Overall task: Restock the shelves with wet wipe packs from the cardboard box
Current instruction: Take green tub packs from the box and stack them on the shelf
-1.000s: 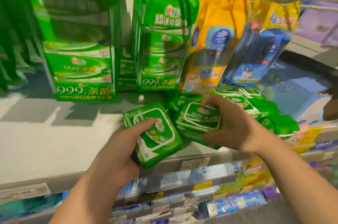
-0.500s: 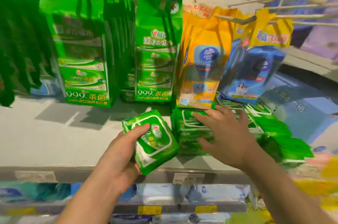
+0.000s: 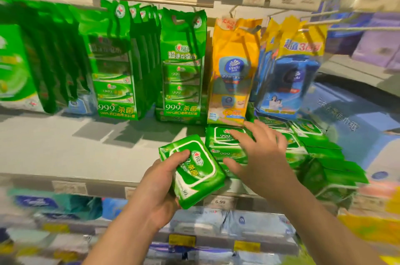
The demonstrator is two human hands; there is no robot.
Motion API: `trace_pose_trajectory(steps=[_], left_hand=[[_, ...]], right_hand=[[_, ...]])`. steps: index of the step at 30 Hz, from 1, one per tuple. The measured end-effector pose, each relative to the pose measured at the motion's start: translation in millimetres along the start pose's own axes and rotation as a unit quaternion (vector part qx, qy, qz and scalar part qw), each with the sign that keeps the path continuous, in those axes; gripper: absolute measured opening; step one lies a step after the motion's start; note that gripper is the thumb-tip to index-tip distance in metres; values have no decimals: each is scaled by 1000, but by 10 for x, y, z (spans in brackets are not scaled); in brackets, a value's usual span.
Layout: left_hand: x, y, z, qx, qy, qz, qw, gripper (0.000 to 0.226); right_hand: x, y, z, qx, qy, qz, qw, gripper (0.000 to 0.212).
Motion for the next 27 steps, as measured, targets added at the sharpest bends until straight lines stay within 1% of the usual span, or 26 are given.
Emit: trace_pose_trajectory(steps=[2, 4, 5, 6, 7, 8, 10, 11, 12, 14, 16, 17, 19, 20, 22, 23, 25, 27], left_hand=[[-31, 78, 3, -9, 11, 5, 1000, 26], [-82, 165, 27, -16, 22, 8, 1000, 27], [-115, 211, 46, -19, 26, 7, 999, 28], [-151, 268, 68, -25, 31, 2, 999, 30], [-190, 331, 92, -33, 38, -3, 999, 33], [-226, 408, 114, -42, 44, -8, 998, 37], [-289, 562, 151, -56, 64, -17, 996, 47], [-317, 637, 166, -62, 78, -21, 995, 51], [-349, 712, 180, -69, 90, -23, 993, 55], [-431, 876, 206, -95, 101, -23, 990, 57], [-500, 980, 244, -114, 103, -12, 988, 56], [-525, 996, 273, -116, 105, 0, 988, 56], [-504, 962, 332, -103, 131, 43, 985, 54], [-461, 920, 370, -89, 157, 94, 979, 52], [-387, 915, 421, -85, 188, 223, 953, 50], [-376, 934, 451, -92, 194, 278, 936, 53], [-367, 964, 514, -96, 195, 375, 901, 58], [-351, 973, 560, -84, 200, 452, 865, 63]], right_hand=[[-22, -178, -110, 62, -26, 69, 995, 50], [-27, -315, -215, 84, -31, 117, 989, 40], [-28, -374, -261, 80, -31, 141, 986, 37], [-15, -407, -297, 61, -28, 180, 981, 37], [10, -414, -327, 22, -16, 236, 971, 40], [52, -379, -355, -30, 4, 297, 954, 45], [138, -253, -440, -144, 48, 393, 907, 50], [174, -214, -486, -186, 58, 418, 887, 49], [208, -205, -529, -209, 57, 431, 876, 48], [284, -253, -591, -221, 47, 430, 874, 43], [377, -318, -641, -219, 38, 427, 877, 35], [428, -353, -660, -215, 32, 427, 878, 34], [558, -422, -687, -195, 22, 408, 891, 40], [639, -458, -691, -181, 23, 371, 910, 46], [780, -525, -693, -156, 30, 252, 955, 63], [820, -548, -691, -151, 29, 205, 967, 70], [870, -573, -675, -149, 20, 153, 977, 77], [888, -586, -644, -145, 11, 92, 985, 76]])
Point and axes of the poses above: each hand's wrist, its own z-axis towards the middle knuckle, its own y-axis out of the palm, x = y × z, the point moved 8 cm from there along z, towards the middle knuckle, and after that the axes turned 15 degrees about -x, right-handed, at the moved point
